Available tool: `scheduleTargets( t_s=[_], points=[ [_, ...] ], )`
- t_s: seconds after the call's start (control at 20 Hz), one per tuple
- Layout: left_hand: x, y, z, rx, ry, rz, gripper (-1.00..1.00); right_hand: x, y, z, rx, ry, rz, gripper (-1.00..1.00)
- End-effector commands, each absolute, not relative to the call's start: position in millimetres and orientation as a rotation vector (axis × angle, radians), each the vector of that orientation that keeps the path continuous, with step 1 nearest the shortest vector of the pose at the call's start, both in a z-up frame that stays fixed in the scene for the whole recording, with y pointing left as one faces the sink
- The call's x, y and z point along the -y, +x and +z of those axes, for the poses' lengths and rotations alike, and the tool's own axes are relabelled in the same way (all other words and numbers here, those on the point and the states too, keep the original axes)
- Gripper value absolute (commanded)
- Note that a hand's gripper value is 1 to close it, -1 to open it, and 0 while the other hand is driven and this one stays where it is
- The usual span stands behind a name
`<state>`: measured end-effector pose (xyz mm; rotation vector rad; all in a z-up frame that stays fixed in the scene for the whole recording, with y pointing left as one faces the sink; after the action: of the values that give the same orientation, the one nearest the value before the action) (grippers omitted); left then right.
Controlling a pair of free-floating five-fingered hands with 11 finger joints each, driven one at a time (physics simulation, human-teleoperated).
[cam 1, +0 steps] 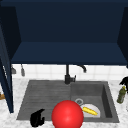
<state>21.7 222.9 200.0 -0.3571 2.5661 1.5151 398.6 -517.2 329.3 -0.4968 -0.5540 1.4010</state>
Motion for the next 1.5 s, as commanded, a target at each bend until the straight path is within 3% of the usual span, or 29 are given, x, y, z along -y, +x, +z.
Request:
scheduleTargets(
  t_s=[0.0,0.95,1.45],
  points=[
    [-222.9,21.7,200.0,-2.566,-0.357,1.515,0.00,517.2,391.0,330.7,0.573,-0.519,1.386,-1.00],
    [-222.9,21.7,200.0,-2.566,-0.357,1.515,0.00,496.0,389.0,312.4,0.556,-0.526,1.402,-1.00],
    [-222.9,21.7,200.0,-2.566,-0.357,1.515,0.00,501.0,381.5,324.6,0.655,-0.603,1.361,-1.00]
  ],
)
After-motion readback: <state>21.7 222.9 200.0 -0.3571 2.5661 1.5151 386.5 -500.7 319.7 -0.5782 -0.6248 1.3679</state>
